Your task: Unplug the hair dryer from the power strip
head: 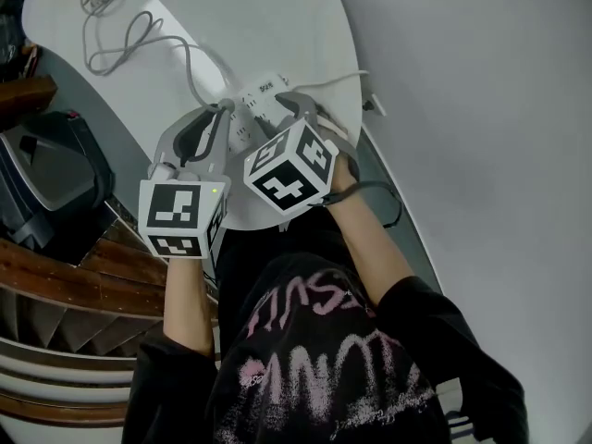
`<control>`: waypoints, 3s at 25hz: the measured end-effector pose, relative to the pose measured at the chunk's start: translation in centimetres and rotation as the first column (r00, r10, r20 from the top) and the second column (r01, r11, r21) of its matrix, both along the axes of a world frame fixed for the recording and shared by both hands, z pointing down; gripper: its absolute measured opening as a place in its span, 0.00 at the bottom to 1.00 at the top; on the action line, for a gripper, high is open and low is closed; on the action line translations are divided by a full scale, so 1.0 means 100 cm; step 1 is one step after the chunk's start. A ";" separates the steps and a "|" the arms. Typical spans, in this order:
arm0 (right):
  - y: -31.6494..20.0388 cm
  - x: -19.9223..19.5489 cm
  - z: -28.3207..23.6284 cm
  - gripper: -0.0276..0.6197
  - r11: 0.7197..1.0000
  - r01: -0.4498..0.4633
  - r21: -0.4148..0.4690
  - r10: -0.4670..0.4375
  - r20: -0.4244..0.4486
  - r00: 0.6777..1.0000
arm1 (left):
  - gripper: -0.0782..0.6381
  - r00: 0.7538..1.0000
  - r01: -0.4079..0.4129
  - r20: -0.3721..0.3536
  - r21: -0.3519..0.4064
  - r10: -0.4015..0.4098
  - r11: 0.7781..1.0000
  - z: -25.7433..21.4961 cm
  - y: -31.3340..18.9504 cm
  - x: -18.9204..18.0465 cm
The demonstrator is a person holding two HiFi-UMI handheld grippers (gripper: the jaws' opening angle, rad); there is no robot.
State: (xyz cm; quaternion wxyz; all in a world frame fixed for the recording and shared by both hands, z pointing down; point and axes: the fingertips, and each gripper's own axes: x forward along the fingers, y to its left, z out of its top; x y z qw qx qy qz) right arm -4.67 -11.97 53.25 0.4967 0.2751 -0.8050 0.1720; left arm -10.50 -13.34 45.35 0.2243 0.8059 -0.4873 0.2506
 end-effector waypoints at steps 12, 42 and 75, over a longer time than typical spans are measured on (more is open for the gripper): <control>0.000 0.002 0.000 0.37 1.000 -0.012 0.025 0.012 0.033 0.999 | 0.18 0.999 0.030 -0.027 0.067 -0.029 0.997 -0.022 0.001 -0.008; -0.032 0.007 -0.121 0.14 0.940 -0.185 0.287 0.025 0.482 0.876 | 0.18 0.978 0.194 -0.109 0.131 -0.180 0.972 -0.047 0.022 -0.031; -0.030 0.023 -0.234 0.08 0.845 -0.355 0.399 -0.019 0.686 0.728 | 0.18 0.956 0.286 -0.171 0.342 -0.240 0.895 -0.134 0.035 -0.043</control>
